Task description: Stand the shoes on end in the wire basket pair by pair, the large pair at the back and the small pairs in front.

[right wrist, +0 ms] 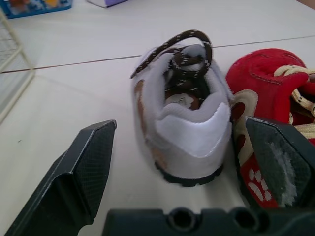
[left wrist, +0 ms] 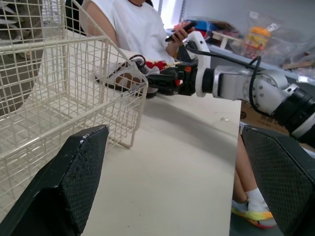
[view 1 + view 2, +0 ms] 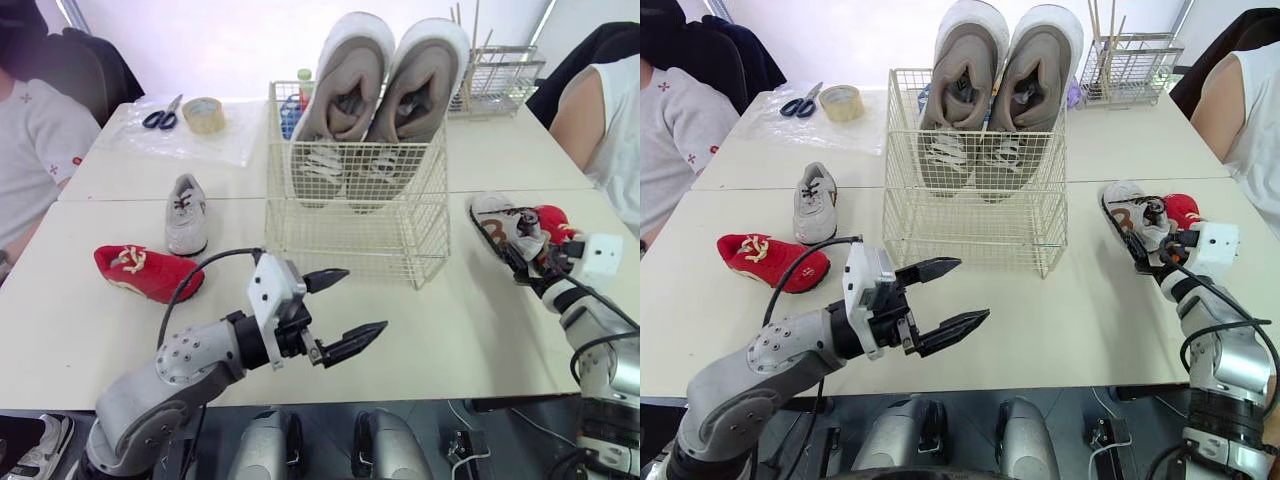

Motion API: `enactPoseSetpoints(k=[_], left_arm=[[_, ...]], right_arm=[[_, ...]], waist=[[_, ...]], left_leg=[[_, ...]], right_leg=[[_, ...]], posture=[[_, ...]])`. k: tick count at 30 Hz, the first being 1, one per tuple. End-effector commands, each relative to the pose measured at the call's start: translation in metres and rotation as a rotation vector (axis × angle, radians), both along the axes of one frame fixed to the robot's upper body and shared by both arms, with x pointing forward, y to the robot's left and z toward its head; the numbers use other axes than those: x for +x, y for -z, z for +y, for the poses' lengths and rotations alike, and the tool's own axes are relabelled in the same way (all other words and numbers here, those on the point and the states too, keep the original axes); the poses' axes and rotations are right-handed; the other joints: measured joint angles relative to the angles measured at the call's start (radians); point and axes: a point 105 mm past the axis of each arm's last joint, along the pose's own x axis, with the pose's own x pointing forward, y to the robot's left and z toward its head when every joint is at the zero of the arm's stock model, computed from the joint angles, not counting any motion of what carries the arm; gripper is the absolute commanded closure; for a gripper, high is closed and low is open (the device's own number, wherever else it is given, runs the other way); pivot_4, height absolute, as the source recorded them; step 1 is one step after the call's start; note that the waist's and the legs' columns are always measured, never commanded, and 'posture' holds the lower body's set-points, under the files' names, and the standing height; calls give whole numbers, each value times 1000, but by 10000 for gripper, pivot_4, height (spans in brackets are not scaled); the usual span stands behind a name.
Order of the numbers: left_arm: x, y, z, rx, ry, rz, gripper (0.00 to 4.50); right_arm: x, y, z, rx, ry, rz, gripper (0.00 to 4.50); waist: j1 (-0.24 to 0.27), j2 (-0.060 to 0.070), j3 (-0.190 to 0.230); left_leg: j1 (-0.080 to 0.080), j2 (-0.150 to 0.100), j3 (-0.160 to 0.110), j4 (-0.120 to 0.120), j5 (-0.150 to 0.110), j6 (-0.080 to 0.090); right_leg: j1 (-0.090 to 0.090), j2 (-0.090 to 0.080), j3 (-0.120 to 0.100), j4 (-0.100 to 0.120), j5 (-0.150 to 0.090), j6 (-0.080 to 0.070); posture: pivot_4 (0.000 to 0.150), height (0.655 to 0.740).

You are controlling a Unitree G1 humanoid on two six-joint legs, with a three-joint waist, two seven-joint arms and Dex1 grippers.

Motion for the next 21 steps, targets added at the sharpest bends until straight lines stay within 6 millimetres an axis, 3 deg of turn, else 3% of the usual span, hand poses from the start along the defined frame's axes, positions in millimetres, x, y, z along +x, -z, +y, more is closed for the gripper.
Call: enactPoseSetpoints(k=[1, 4, 6, 8, 12, 15, 17, 21], left_arm=[[-1, -6, 0, -14, -10, -39, 493], [1, -6, 1, -10, -23, -45, 493], [2, -6, 1, -6, -31, -49, 0], [2, -5, 2, -3, -36, -49, 0], [2, -4, 6, 3, -47, -44, 0], [2, -5, 11, 3, -52, -38, 0], [2, -10, 18, -36, -53, -15, 0], [-2, -22, 34, -99, -13, 42, 0]], right_arm=[[9, -5, -4, -14, 10, -26, 0], [17, 2, -3, -5, 5, -6, 0], [23, 8, 0, -14, -6, 18, 5292], [26, 13, 2, -24, -13, 34, 12816], [27, 17, 4, -57, -23, 48, 33127], [27, 11, 5, -101, -36, 33, 41852], [30, -16, 4, -142, -48, -56, 42526], [41, -112, 1, -202, -52, -339, 42526]], waist=[[0, 0, 0], [1, 0, 0], [0, 0, 0], [-1, 0, 0], [-3, 0, 0], [-5, 0, 0], [-6, 0, 0], [-15, 7, 4]], left_leg=[[0, 0, 0, 0, 0, 0], [0, 0, 0, 0, 0, 0], [0, 0, 0, 0, 0, 0], [0, 0, 0, 0, 0, 0], [0, 0, 0, 0, 0, 0], [0, 0, 0, 0, 0, 0], [0, 1, 0, 0, 0, 0], [-1, 0, 1, 0, 0, 0]], right_leg=[[0, 0, 0, 0, 0, 0], [0, 0, 0, 0, 0, 0], [0, 0, 0, 0, 0, 0], [0, 0, 0, 0, 0, 0], [0, 0, 0, 0, 0, 0], [0, 0, 0, 0, 0, 0], [0, 0, 0, 0, 0, 0], [-2, -1, 1, 0, 0, 0]], posture=[[1500, 7400], [1500, 7400], [1500, 7400], [1500, 7400], [1500, 7400], [1500, 7400], [1500, 7400], [1500, 7400]])
